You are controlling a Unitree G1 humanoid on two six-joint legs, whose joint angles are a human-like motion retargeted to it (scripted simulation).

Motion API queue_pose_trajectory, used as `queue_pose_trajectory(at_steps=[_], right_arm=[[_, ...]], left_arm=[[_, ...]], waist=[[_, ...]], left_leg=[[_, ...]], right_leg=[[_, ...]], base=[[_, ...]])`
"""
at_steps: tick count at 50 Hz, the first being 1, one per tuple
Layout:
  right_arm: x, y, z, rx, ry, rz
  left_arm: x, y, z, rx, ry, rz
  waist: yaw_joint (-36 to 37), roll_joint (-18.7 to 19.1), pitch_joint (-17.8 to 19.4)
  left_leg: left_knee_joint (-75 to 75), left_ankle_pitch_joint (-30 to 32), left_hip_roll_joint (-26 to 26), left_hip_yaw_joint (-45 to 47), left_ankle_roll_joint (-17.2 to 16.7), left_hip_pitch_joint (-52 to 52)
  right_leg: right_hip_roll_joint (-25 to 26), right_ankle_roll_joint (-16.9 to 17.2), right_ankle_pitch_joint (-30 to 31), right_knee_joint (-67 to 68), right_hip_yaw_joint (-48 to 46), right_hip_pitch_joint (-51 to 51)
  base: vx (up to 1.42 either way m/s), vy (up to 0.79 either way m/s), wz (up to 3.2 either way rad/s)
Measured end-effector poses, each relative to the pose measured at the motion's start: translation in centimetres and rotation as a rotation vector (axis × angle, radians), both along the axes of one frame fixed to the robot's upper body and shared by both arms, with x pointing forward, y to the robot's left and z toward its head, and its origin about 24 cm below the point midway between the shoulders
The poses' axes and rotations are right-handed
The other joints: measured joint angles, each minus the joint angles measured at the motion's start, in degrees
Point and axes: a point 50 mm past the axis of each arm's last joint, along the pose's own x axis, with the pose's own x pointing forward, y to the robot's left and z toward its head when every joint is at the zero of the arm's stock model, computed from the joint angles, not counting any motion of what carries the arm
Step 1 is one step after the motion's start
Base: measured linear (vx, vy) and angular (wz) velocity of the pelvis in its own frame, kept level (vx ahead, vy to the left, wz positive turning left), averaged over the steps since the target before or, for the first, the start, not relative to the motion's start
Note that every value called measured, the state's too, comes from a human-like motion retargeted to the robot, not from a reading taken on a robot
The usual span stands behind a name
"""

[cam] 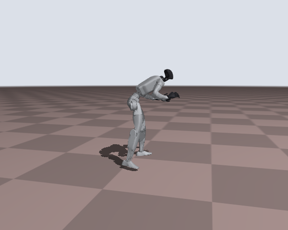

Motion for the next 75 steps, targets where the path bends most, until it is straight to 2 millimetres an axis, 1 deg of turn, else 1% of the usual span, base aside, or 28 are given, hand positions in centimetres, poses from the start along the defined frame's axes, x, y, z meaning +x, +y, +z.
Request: queue_pose_trajectory(at_steps=[5,8,10,13,15,16,17,18,20,22,24,27,30,33,37,38,40,42,43,45,46,50,54,58,60,63,68,75], right_arm=[[-0.7,-0.7,5.4,-0.155,-0.143,0.033],[0.8,-0.5,7.6,-0.317,-0.052,0.095],[2.4,-1.0,9.8,-0.515,0.003,-0.091],[6.0,-4.7,14.4,-0.588,0.107,-0.400],[9.2,-9.1,18.0,-0.273,0.433,-0.312],[9.8,-12.3,19.8,0.018,0.523,-0.180],[9.5,-15.4,21.1,0.264,0.509,-0.107],[7.6,-18.5,22.2,0.437,0.378,-0.231],[3.4,-22.4,22.9,0.580,0.141,-0.643],[2.3,-21.4,23.9,0.379,0.094,-0.752],[3.8,-17.3,23.7,0.045,0.158,-0.691],[4.6,-10.9,19.4,-0.347,0.105,-0.592],[3.5,-8.3,14.5,-0.582,0.146,-0.557],[3.3,-11.3,15.0,-0.470,0.168,-0.648],[2.9,-23.5,17.4,0.129,0.363,-0.867],[2.7,-25.6,17.9,0.297,0.425,-0.872],[1.9,-27.1,19.8,0.470,0.510,-0.928],[2.0,-24.9,22.6,0.398,0.454,-0.938],[2.4,-22.7,24.4,0.349,0.358,-0.814],[3.0,-16.4,27.3,0.176,0.171,-0.529],[3.1,-13.3,27.4,0.044,0.078,-0.515],[1.0,-2.8,23.3,-0.490,-0.217,-0.431],[-2.4,3.6,15.3,-0.803,-0.391,-0.210],[-3.9,5.9,7.6,-0.747,-0.301,0.195],[-2.8,7.1,5.1,-0.593,-0.162,0.378],[-1.2,6.5,1.5,-0.349,0.060,0.487],[0.6,5.3,-0.8,-0.020,0.152,0.434],[2.8,4.9,-2.0,0.092,0.290,0.331]], left_arm=[[-0.4,3.3,0.6,0.029,-0.056,0.091],[-0.8,4.7,0.1,-0.029,-0.009,0.074],[-0.8,5.6,-0.7,-0.046,0.037,0.080],[-0.1,6.7,-1.5,-0.032,0.060,0.160],[0.4,7.9,-2.1,0.042,0.068,0.264],[0.6,8.3,-2.2,0.094,0.046,0.323],[0.6,8.7,-2.4,0.144,0.021,0.378],[0.6,9.0,-2.5,0.192,-0.010,0.427],[0.8,10.1,-2.5,0.243,-0.021,0.514],[0.2,11.2,-3.0,0.242,-0.007,0.565],[-1.0,12.2,-4.3,0.184,0.062,0.597],[-3.0,14.1,-6.8,0.073,0.215,0.661],[-4.2,15.9,-8.2,0.091,0.302,0.726],[-3.8,16.1,-7.9,0.176,0.284,0.732],[-0.9,14.3,-5.3,0.383,0.130,0.639],[-0.5,14.1,-4.7,0.422,0.099,0.625],[-0.1,14.0,-3.9,0.432,0.057,0.613],[-0.3,14.3,-3.8,0.368,0.065,0.609],[-0.5,14.4,-4.0,0.303,0.083,0.603],[-1.0,14.2,-4.9,0.162,0.141,0.578],[-1.3,14.1,-5.3,0.087,0.173,0.560],[-2.1,13.0,-7.1,-0.148,0.290,0.472],[-2.9,12.6,-7.8,-0.389,0.376,0.340],[-3.6,13.3,-8.2,-0.461,0.435,0.335],[-3.8,13.3,-7.8,-0.500,0.427,0.298],[-4.6,12.5,-8.8,-0.505,0.503,0.283],[-4.4,12.0,-8.8,-0.557,0.571,0.137],[-4.8,10.2,-9.8,-0.475,0.619,0.150]], waist=[[4.77,-3.34,0.00],[4.73,-7.28,0.00],[4.15,-8.62,0.00],[4.26,-8.95,0.00],[4.05,-7.01,-0.98],[4.23,-6.78,-1.03],[4.87,-6.89,-0.94],[6.42,-7.70,-0.59],[9.28,-9.02,-0.76],[9.79,-9.34,-0.78],[7.68,-9.46,-0.87],[4.60,-9.48,-0.76],[4.03,-10.90,-0.71],[5.56,-10.44,-0.53],[11.74,-11.90,-0.61],[12.79,-12.23,-0.60],[13.06,-11.99,-0.58],[12.11,-10.59,-0.49],[11.09,-9.33,-0.47],[8.20,-6.57,-0.46],[7.13,-5.46,-0.46],[5.12,-2.90,0.00],[3.84,-1.01,0.00],[3.00,0.33,0.00],[3.63,0.37,0.00],[4.88,3.61,0.00],[7.64,7.35,0.00],[3.27,13.23,0.00]], left_leg=[[4.81,-4.92,0.30,-6.36,-1.13,9.85],[3.45,-5.20,-1.70,-8.71,2.08,15.05],[1.97,-4.78,-2.52,-10.77,2.04,18.45],[-1.33,-4.17,-1.44,-14.36,-0.72,22.22],[-2.46,-4.16,3.14,-18.13,-4.30,23.07],[-3.86,-3.88,4.53,-19.34,-5.43,24.02],[-5.57,-3.74,5.37,-20.01,-6.20,25.42],[-7.93,-3.87,5.14,-19.57,-6.25,27.71],[-11.85,-3.02,8.81,-20.87,-6.09,28.27],[-15.01,-2.55,9.41,-21.15,-6.10,29.43],[-17.66,-1.89,9.38,-22.09,-6.10,30.46],[-20.18,-1.23,8.98,-23.02,-6.15,32.73],[-20.19,-0.95,9.06,-23.83,-6.13,33.98],[-18.25,-1.37,9.57,-24.76,-6.12,33.13],[-14.96,-2.54,9.65,-24.36,-5.52,30.43],[-15.34,-2.57,9.86,-23.35,-5.48,30.85],[-16.90,-2.06,10.09,-21.60,-5.84,31.51],[-18.38,-1.26,9.77,-20.41,-6.09,31.68],[-18.79,-0.89,9.42,-20.07,-6.11,31.52],[-19.73,0.35,8.14,-19.63,-6.14,30.74],[-20.22,1.02,7.36,-19.32,-6.10,30.21],[-22.24,3.32,1.47,-15.89,-3.76,28.82],[-23.13,4.61,-0.02,-12.59,-3.45,25.27],[-23.83,5.63,0.86,-8.48,-3.82,20.85],[-25.21,7.25,3.16,-5.80,-5.48,16.95],[-25.01,7.86,2.94,-1.66,-5.00,13.61],[-27.29,11.98,5.38,4.06,-6.27,4.86],[-27.29,15.56,4.76,12.76,-6.27,-7.47]], right_leg=[[2.75,0.09,1.51,10.10,14.58,7.22],[3.97,2.22,5.56,14.09,23.53,9.37],[5.82,4.18,9.32,15.45,29.17,11.12],[11.18,8.07,15.51,15.39,37.29,13.08],[18.47,8.48,20.09,13.52,39.81,14.62],[20.83,8.48,21.26,13.23,40.67,15.35],[22.58,8.48,22.18,12.82,41.67,16.20],[23.10,8.48,22.60,12.18,42.93,17.30],[26.24,8.48,22.76,12.39,44.42,16.81],[27.16,8.48,22.20,10.52,45.47,18.17],[27.58,8.48,21.85,7.95,45.94,20.23],[27.74,8.48,22.08,3.93,46.75,24.09],[27.98,8.48,22.41,2.50,47.22,26.22],[29.19,8.48,23.06,2.76,47.02,26.31],[30.28,8.48,22.26,6.89,49.14,22.79],[30.27,8.48,21.86,8.00,49.96,22.06],[29.91,8.48,20.88,9.87,50.93,20.48],[29.14,8.48,19.83,10.45,51.67,19.42],[28.53,8.48,19.36,10.34,51.64,19.11],[26.51,8.48,18.11,10.00,51.08,18.30],[25.11,8.48,17.56,9.62,50.42,17.79],[16.26,8.48,14.08,10.32,46.64,14.62],[10.56,5.50,9.07,12.06,37.35,9.44],[6.53,0.60,3.85,12.42,25.85,4.10],[6.71,-2.65,1.83,11.14,20.18,-0.47],[2.85,-5.18,-2.02,10.86,9.73,-3.52],[2.52,-7.14,-6.23,7.83,-1.42,-12.83],[1.77,-3.15,-2.29,6.92,10.51,-34.33]], base=[[0.31,-0.01,0.87],[0.25,-0.01,1.13],[0.19,-0.03,1.12],[0.11,-0.08,0.84],[0.06,-0.23,0.52],[0.08,-0.26,0.50],[0.16,-0.17,0.43],[0.15,-0.22,0.33],[0.09,-0.41,0.32],[0.14,-0.25,0.47],[0.17,-0.09,0.66],[0.14,0.01,0.52],[0.07,-0.04,0.21],[-0.02,-0.07,0.09],[-0.09,-0.08,-0.25],[-0.09,-0.07,-0.61],[-0.11,-0.01,-0.55],[-0.15,0.14,-0.38],[-0.20,0.24,-0.21],[-0.24,0.32,-0.07],[-0.26,0.37,-0.07],[-0.20,0.33,-0.22],[-0.16,0.09,-0.57],[-0.22,0.00,-1.02],[-0.26,-0.04,-1.50],[-0.28,-0.05,-1.21],[-0.29,-0.11,-1.32],[-0.22,-0.01,-0.93]])
